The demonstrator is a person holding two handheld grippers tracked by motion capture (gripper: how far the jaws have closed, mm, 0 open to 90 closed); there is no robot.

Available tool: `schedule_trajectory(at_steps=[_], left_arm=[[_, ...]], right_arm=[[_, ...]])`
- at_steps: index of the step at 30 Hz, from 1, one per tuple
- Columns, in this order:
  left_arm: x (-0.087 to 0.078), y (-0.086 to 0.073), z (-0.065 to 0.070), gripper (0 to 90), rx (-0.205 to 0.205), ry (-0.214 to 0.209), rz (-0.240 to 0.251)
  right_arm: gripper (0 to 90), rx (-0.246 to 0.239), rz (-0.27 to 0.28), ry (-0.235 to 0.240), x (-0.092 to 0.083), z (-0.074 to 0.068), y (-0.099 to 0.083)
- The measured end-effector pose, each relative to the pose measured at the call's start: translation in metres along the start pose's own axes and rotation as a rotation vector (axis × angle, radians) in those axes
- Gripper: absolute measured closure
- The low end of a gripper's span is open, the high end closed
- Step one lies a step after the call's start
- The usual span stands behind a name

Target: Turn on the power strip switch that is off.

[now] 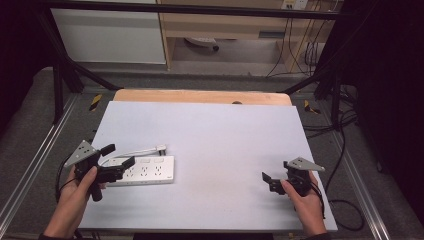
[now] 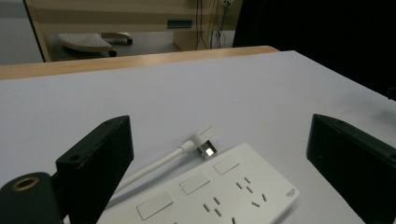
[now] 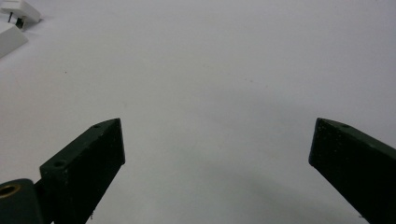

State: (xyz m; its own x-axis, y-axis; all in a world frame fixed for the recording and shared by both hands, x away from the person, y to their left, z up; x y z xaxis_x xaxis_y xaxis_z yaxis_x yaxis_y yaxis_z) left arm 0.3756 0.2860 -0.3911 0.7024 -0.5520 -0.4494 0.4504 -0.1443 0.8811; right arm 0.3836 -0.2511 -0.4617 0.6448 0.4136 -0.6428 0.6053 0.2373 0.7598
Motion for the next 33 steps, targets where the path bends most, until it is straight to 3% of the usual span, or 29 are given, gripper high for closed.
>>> schedule_trajectory(at_steps=[21, 28, 33], left_arm=[[-0.018, -0.039, -0.019, 7.7, -0.038, 0.04, -0.012], [-0.015, -0.055, -0.012, 7.5, -0.003, 0.062, -0.058], [-0.008, -0.062, -0.007, 7.4, 0.014, 0.062, -0.1]], right_arm=[[3.9, -0.003, -0.001, -0.002, 0.0, 0.0, 0.0], [3.9, -0.003, -0.005, -0.008, 0.0, 0.001, -0.001], [3.9, 0.009, -0.042, -0.047, 0.004, 0.005, -0.005]])
Point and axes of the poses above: each handheld gripper's, and its own axes: x roughly forward along the jaws, y roughly out of its top, z roughly to its right, the point moved 4 cm from there along x, roughly forward along the jaws, and after that the axes turned 8 degrees about -z, right-handed, at the moved point
